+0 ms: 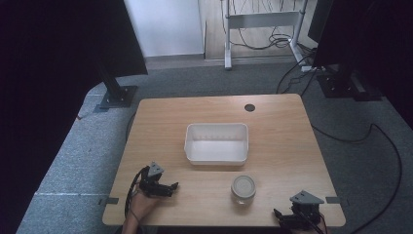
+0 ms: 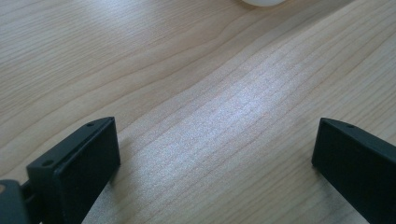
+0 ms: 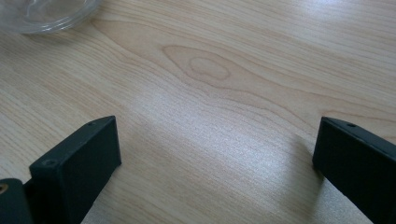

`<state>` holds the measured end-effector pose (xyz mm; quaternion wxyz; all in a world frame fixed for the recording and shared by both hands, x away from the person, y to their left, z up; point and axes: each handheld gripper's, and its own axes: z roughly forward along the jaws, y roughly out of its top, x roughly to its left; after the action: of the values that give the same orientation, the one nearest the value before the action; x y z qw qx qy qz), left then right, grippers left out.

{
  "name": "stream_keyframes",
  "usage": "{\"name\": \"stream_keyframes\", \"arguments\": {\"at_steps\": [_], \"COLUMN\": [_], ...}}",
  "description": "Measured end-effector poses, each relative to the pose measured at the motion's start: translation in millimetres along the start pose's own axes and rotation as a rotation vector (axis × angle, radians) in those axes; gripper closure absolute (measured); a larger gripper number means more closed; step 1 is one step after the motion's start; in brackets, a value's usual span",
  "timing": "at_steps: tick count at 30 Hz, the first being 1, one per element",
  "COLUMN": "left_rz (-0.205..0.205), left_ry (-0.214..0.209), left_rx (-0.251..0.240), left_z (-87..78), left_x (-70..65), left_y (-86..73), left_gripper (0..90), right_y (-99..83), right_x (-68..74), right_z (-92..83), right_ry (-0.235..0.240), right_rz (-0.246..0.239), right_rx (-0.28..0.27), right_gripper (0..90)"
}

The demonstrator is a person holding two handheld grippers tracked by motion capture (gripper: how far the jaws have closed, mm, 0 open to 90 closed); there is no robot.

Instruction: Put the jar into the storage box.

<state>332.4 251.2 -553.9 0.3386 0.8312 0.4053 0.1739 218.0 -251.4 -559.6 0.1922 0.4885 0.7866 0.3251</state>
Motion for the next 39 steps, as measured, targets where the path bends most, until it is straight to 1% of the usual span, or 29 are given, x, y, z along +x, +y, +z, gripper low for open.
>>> {"name": "stream_keyframes", "arguments": {"at_steps": [5,6,11,26,29,39], "left_rz": [-0.001,-0.001,-0.005,-0.007,-0.012,-0.015], "left_ry": [0.001,0.001,0.005,0.008,0.012,0.015], "left_rx": [0.0,0.0,0.0,0.001,0.003,0.003], "left_z": [0.0,0.0,-0.1,-0.1,0.0,0.0], "left_x": [0.0,0.0,-0.1,0.0,0.0,-0.2], "left_y": [0.0,0.0,-0.1,-0.1,-0.1,-0.1], "left_gripper": [0.6,0.6,0.6,0.4,0.0,0.0], "right_y": [0.2,0.4,1.4,7.8,10.3,18.1], "right_x": [0.7,1.5,3.7,10.8,11.3,14.2], "right_z": [-0.2,-0.4,-1.4,-3.9,-6.2,-7.4], "right_ry": [-0.006,-0.008,0.014,0.028,0.025,0.037], "right_rz": [-0.005,-0.012,-0.002,-0.023,-0.027,-0.048], "right_rx": [0.0,-0.001,-0.018,-0.05,-0.067,-0.084], "right_gripper": [0.0,0.0,0.0,0.0,0.4,0.7]}}
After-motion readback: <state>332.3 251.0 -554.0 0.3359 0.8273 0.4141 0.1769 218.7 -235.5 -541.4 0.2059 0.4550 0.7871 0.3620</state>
